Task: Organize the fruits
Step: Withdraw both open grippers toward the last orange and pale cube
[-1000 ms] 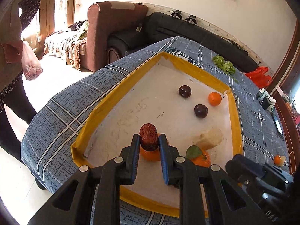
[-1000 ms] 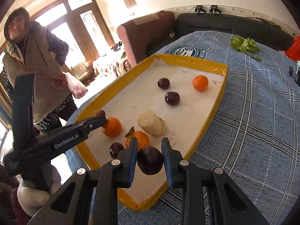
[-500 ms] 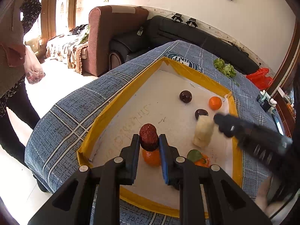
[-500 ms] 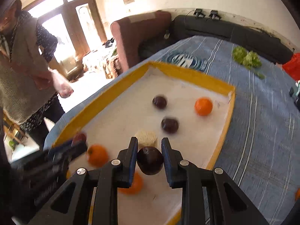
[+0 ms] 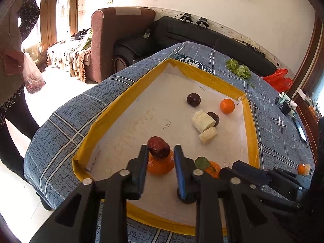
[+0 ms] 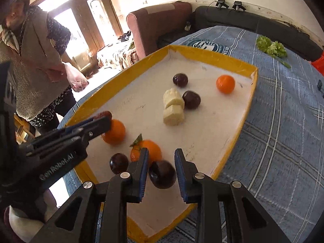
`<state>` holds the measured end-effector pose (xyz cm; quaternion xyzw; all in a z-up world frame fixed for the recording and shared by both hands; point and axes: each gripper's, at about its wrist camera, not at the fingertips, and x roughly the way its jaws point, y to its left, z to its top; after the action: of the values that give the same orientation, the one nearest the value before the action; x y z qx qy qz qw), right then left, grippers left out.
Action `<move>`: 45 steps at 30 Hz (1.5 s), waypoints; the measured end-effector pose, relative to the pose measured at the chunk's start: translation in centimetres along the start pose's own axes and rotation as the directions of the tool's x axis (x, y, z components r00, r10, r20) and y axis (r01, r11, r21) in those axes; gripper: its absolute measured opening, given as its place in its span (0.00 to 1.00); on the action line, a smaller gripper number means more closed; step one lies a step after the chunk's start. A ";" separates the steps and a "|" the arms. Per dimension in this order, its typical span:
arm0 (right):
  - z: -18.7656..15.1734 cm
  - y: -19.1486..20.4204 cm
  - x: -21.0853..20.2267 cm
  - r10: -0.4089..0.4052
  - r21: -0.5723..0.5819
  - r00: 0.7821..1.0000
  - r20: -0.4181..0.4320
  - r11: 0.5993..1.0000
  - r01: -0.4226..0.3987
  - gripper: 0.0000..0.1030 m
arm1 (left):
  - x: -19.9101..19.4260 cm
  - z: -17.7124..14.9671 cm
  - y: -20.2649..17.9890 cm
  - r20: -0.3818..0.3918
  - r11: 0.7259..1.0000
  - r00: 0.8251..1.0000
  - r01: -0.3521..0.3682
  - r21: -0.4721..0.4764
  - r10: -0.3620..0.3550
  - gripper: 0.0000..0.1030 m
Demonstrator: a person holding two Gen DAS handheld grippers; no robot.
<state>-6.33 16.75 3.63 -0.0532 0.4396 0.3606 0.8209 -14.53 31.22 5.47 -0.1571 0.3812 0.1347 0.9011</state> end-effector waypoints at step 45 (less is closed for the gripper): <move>-8.8 -13.4 -12.1 -0.126 0.381 0.975 0.181 0.923 0.048 0.53 | -5.7 -4.3 -16.8 0.095 0.917 0.995 -0.048 0.396 0.011 0.80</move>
<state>-8.10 -3.20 4.34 0.1218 0.4117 0.2367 0.8716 -15.07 13.54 9.86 0.0413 0.3614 0.0749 0.9285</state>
